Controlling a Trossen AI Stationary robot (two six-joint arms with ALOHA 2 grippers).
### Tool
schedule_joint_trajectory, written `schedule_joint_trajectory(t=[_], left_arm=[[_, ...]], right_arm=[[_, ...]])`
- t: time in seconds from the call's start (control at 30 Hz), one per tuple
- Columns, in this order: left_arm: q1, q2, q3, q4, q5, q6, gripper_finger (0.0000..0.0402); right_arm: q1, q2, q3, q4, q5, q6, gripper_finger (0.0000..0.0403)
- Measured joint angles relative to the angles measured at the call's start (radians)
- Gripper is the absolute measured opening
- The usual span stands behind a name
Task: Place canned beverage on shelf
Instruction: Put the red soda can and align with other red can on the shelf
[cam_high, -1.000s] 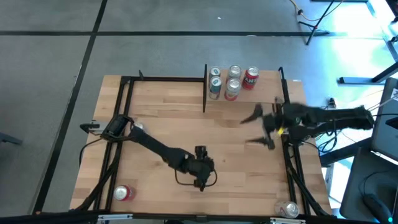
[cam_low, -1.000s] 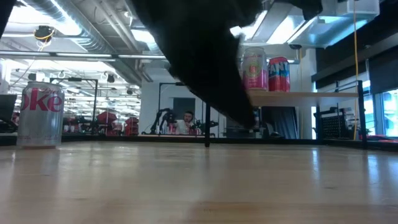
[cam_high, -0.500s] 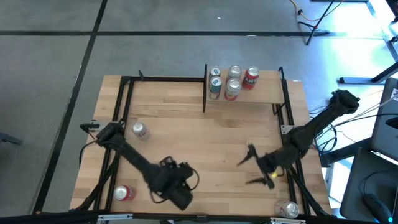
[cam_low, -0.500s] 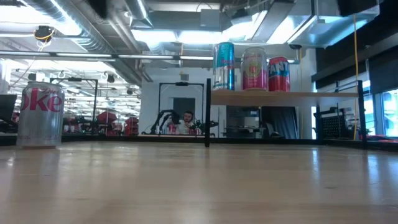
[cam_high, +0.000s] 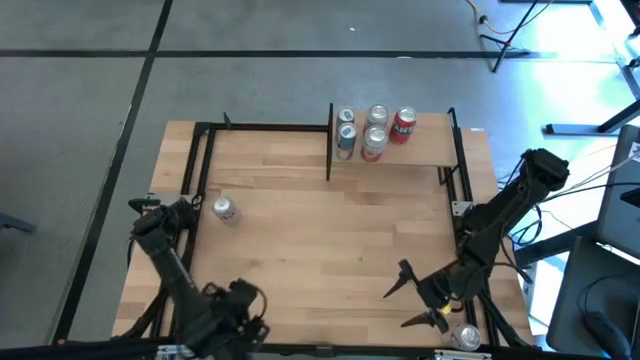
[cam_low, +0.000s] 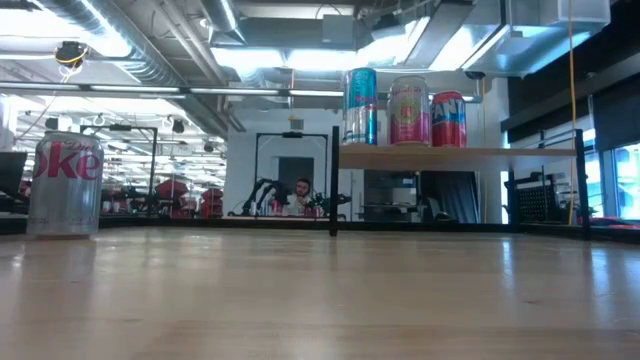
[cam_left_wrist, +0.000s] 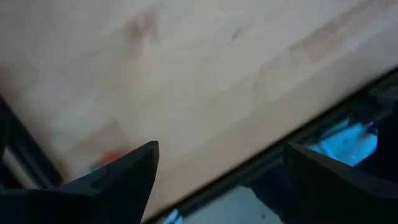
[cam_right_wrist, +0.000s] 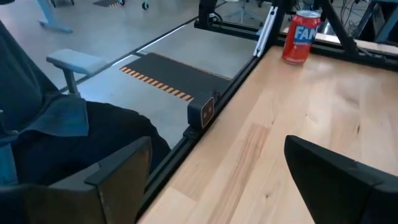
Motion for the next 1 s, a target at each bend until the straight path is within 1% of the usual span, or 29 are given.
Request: schedule_joint_trajectory(t=[0.2, 0.3, 0.37, 0.5, 0.6, 0.73, 0.8, 0.9, 1.0], left_arm=[[-0.089, 0.000, 0.000, 0.000, 0.085, -0.104, 0.0334], [-0.120, -0.026, -0.023, 0.002, 0.080, -0.171, 0.0334], [-0.143, -0.061, -0.071, 0.001, 0.079, -0.231, 0.0334], [-0.188, -0.131, -0.203, 0.000, 0.112, -0.353, 0.0334], [-0.211, -0.168, -0.256, -0.002, 0.084, -0.375, 0.0334], [-0.212, -0.175, -0.279, 0.002, 0.071, -0.361, 0.0334], [-0.206, -0.179, -0.289, 0.001, 0.105, -0.354, 0.0334], [-0.206, -0.178, -0.328, 0.002, 0.210, -0.374, 0.0334], [-0.218, -0.178, -0.371, 0.035, 0.223, -0.385, 0.0334]], right_arm=[[0.000, 0.001, 0.000, 0.000, 0.000, 0.028, 0.0349], [0.000, 0.001, 0.000, 0.001, 0.000, 0.028, 0.0349], [0.000, 0.002, 0.000, 0.001, 0.000, 0.028, 0.0349], [0.000, 0.002, 0.000, 0.000, 0.009, 0.023, 0.0349], [-0.001, 0.007, 0.000, 0.000, 0.009, 0.003, 0.0349], [-0.001, 0.026, 0.000, -0.002, 0.039, -0.003, 0.0349], [-0.001, 0.037, 0.000, -0.001, 0.074, -0.003, 0.0349], [-0.001, 0.051, 0.000, -0.002, 0.104, -0.003, 0.0349], [-0.001, 0.052, 0.000, -0.002, 0.101, -0.002, 0.0349]])
